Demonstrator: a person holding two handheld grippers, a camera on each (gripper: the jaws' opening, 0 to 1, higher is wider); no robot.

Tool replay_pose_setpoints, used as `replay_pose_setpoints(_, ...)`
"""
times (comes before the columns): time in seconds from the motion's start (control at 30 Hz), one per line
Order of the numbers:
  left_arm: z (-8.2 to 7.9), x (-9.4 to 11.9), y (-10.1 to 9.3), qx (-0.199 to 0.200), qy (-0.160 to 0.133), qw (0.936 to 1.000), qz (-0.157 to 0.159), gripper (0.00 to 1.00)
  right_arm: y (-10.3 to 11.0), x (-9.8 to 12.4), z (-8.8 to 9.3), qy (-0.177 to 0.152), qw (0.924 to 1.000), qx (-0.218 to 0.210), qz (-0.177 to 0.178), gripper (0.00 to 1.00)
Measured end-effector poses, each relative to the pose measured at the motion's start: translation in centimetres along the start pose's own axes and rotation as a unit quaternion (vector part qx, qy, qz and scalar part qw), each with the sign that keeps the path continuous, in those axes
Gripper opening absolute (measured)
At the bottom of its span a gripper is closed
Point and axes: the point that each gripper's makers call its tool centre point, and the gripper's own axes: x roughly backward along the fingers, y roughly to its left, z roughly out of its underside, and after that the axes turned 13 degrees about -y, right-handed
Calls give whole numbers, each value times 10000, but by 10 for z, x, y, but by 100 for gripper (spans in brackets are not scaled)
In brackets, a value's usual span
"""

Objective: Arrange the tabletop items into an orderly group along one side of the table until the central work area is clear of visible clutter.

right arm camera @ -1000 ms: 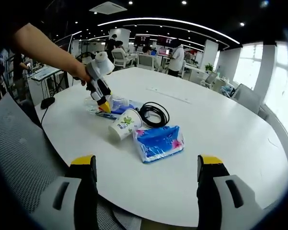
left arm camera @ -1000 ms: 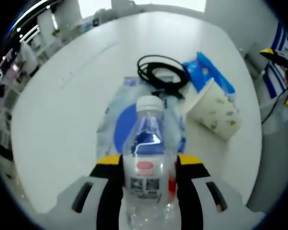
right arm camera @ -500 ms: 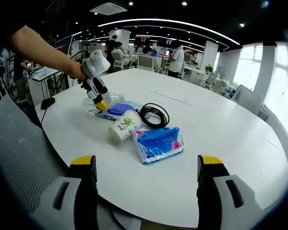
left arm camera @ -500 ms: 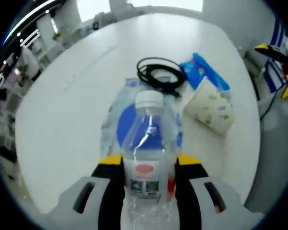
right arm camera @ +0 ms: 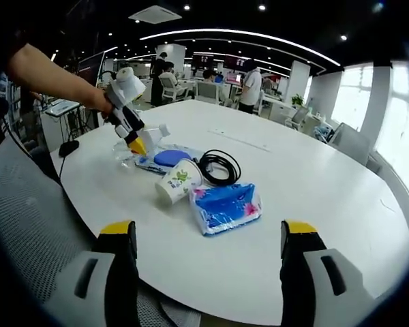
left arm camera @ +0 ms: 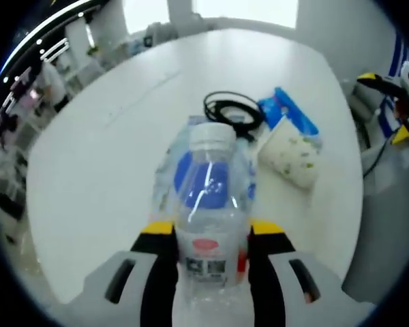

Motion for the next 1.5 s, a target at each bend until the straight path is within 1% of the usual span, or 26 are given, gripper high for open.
replay_pose_setpoints(0.17,-2,11,1,140,-181,9997,-128,36,2,-1,-2,-68,9999,-65,-40,90)
replay_pose_setpoints(0.2,0,13,5,192,-226,9994,-160,36,3,-1,-2,-75,9999,-99,-54,90)
replay_pose_setpoints(0.3,1,19,6,285,-331,9988,-232,36,5,-1,-1,-44,9999,-98,-86,92)
replay_pose_setpoints(0.33,0,20,6,313,-376,9985,-261,36,6,-2,-2,-79,9998,-163,-109,93)
replay_pose_setpoints(0.4,1,23,11,388,-473,9976,-335,36,7,-2,-2,-86,9997,-179,-124,95)
replay_pose_setpoints(0.53,0,31,14,495,-657,9955,-474,36,9,-3,-3,-133,9995,-251,-170,98)
replay_pose_setpoints(0.77,-2,41,15,688,-943,9908,-687,36,11,-2,-3,-138,9992,-299,-226,99)
replay_pose_setpoints(0.97,0,46,12,794,-1057,9884,-754,37,10,-1,-2,-117,9994,-241,-220,98)
replay_pose_setpoints(1.07,2,46,12,837,-1071,9878,-766,37,10,-1,-1,-108,9995,-222,-209,97)
replay_pose_setpoints(1.5,3,52,5,859,-1155,9874,-660,37,8,-1,-2,-118,9996,-185,-177,95)
